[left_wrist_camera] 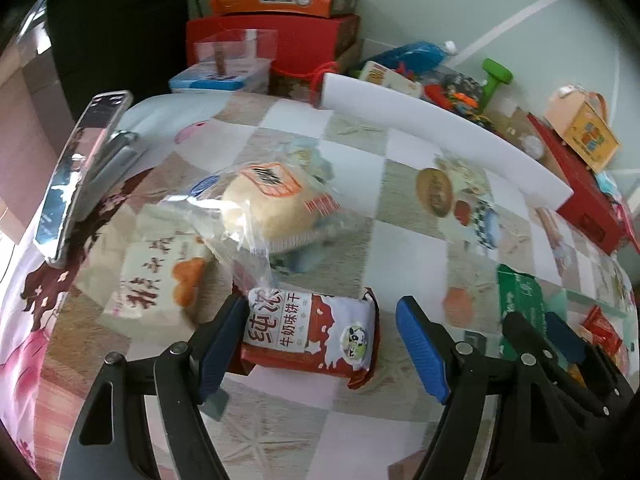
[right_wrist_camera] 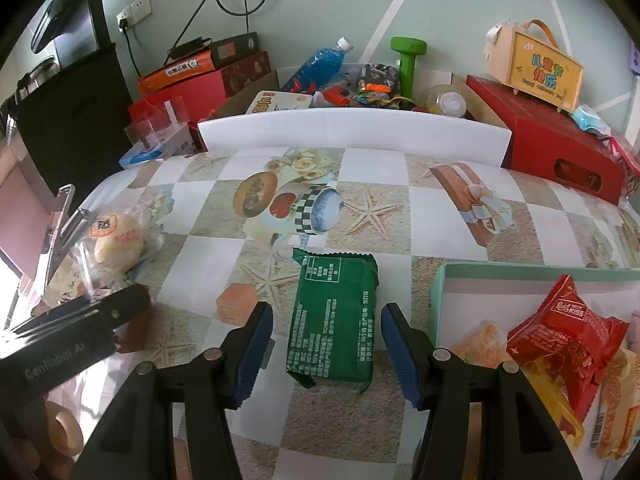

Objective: Organize snacks
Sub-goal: 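Grasp the green pack with the right tool while the left tool approaches the red-white biscuit box, then close the left tool on the red-white biscuit box while the right tool holds the green pack, then carry the biscuit box and green pack over the white tray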

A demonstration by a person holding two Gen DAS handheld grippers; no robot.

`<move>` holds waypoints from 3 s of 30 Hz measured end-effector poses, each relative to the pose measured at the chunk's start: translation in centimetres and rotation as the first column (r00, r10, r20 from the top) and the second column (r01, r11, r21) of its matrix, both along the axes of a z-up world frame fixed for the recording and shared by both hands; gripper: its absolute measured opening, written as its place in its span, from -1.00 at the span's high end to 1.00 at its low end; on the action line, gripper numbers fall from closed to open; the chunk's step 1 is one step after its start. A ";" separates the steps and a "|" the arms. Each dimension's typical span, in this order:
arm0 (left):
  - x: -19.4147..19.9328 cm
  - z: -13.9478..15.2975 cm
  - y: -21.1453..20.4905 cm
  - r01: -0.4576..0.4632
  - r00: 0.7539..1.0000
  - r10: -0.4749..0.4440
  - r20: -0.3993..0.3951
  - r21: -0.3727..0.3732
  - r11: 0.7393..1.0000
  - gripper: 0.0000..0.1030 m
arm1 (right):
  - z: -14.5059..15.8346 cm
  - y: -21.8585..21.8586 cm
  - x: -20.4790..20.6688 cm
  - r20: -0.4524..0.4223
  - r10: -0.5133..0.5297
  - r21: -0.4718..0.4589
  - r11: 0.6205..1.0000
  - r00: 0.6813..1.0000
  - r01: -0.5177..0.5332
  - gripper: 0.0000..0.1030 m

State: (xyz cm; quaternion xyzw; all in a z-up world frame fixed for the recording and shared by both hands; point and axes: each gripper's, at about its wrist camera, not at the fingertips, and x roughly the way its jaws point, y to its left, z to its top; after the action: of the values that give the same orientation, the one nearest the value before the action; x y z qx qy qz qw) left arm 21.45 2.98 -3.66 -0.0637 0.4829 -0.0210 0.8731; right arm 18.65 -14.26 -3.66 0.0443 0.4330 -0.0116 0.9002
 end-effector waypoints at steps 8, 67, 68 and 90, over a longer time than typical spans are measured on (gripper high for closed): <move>-0.1 0.3 -1.2 0.057 0.998 -0.057 -0.003 -0.013 0.998 -0.52 | 0.0 0.1 0.0 -0.007 0.011 0.001 1.000 1.000 -0.011 -0.06; -0.6 -1.1 -0.7 0.079 0.996 -0.077 -0.039 0.046 0.996 -0.16 | -0.5 0.9 -0.2 -0.045 0.060 -0.029 0.998 0.997 -0.061 0.18; -0.6 -1.1 -0.6 0.079 0.996 -0.078 -0.038 0.041 0.996 -0.15 | -0.5 1.0 -0.2 -0.046 0.060 -0.030 0.998 0.997 -0.062 0.18; -3.6 3.2 -1.3 0.111 0.993 -0.112 0.049 0.016 0.994 -0.14 | 4.9 0.2 -4.1 0.026 0.033 -0.056 0.998 0.999 -0.032 0.18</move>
State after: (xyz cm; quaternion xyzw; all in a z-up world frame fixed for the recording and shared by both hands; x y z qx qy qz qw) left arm 17.83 1.70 -0.45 -0.0301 0.4640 -0.0679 0.8827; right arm 14.53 -14.07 1.19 0.0124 0.4212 -0.0084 0.9068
